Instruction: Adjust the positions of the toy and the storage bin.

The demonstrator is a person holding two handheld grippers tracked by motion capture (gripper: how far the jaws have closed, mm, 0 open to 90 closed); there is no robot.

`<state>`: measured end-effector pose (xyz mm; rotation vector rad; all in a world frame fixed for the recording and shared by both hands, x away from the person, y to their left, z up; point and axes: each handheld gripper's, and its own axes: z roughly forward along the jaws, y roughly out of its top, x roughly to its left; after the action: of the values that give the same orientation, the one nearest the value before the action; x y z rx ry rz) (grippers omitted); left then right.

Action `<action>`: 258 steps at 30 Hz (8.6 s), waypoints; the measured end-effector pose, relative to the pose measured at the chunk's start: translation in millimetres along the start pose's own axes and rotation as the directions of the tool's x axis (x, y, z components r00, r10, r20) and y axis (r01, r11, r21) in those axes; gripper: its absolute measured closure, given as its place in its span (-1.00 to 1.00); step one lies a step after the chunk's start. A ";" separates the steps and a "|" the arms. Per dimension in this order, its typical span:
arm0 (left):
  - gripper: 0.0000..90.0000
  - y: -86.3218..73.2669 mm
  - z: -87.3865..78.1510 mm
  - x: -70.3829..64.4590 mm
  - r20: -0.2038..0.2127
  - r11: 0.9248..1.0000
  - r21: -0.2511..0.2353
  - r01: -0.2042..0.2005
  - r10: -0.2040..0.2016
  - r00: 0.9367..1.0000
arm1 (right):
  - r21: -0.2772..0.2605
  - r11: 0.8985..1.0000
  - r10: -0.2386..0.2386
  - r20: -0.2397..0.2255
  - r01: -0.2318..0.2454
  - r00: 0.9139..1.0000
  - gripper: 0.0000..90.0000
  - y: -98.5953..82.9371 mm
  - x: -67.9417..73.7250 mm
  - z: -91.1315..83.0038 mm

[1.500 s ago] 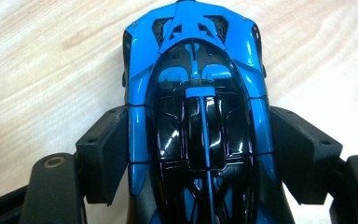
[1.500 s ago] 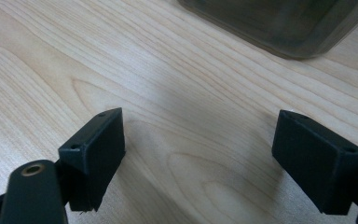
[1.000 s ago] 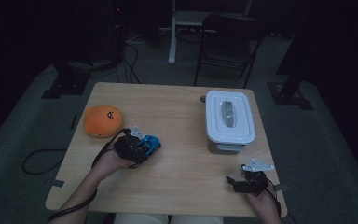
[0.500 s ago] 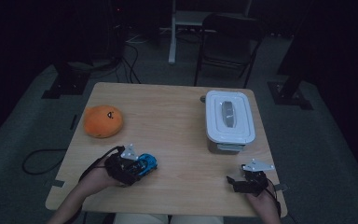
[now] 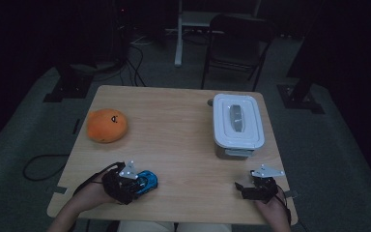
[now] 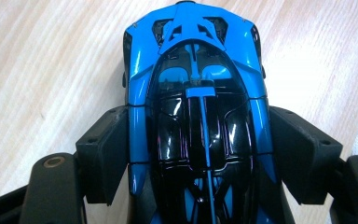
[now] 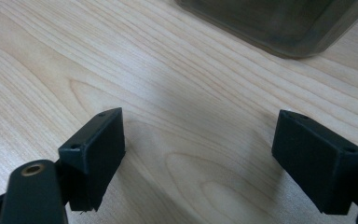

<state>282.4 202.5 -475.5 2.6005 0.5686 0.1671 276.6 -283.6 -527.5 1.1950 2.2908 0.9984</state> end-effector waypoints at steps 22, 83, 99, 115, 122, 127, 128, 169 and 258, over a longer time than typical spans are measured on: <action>-0.43 -28.3 12.3 17.6 0.047 0.996 -0.042 0.075 -0.073 0.996 | 0.000 1.000 0.001 0.002 -0.001 1.000 -0.63 0.0 0.0 0.0; -0.30 -92.5 -53.5 165.3 -0.324 0.805 -0.377 0.459 -0.579 0.748 | 0.000 1.000 0.005 0.003 -0.005 1.000 -0.63 0.0 -0.2 0.0; 0.27 -92.8 -33.9 170.7 -0.340 0.798 -0.389 0.459 -0.588 0.734 | -0.001 1.000 0.009 0.008 -0.009 1.000 -0.62 0.0 -0.4 0.0; 0.79 -71.1 -31.0 128.0 -0.349 0.833 -0.332 0.443 -0.545 0.763 | -0.006 1.000 0.013 0.015 -0.013 1.000 -0.54 0.0 -0.2 -0.5; 0.84 -63.7 -27.5 106.7 -0.308 0.832 -0.336 0.442 -0.541 0.783 | -0.006 1.000 0.010 0.013 -0.010 1.000 -0.54 0.0 0.0 -0.6; 0.83 -58.3 -25.3 88.0 -0.292 0.836 -0.331 0.439 -0.533 0.794 | -0.006 1.000 0.008 0.008 -0.008 1.000 -0.54 0.0 0.2 -0.5; 0.83 -57.6 -25.0 84.4 -0.287 0.836 -0.333 0.435 -0.530 0.798 | -0.006 1.000 0.008 0.008 -0.008 1.000 -0.54 0.0 0.1 -0.5; -0.62 -13.1 -26.6 95.4 -0.199 0.799 -0.338 0.498 -0.578 0.792 | 0.006 1.000 0.007 0.007 -0.007 1.000 -0.68 0.6 0.2 0.9; -0.99 123.6 59.2 23.1 -0.121 0.905 -0.365 0.219 -0.279 0.952 | -0.069 0.977 0.213 0.223 -0.203 0.951 -0.73 2.5 -69.6 -22.4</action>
<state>361.0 88.0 -469.1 2.1599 0.8461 0.3741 304.4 -349.1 -510.4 1.4735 1.9852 0.9236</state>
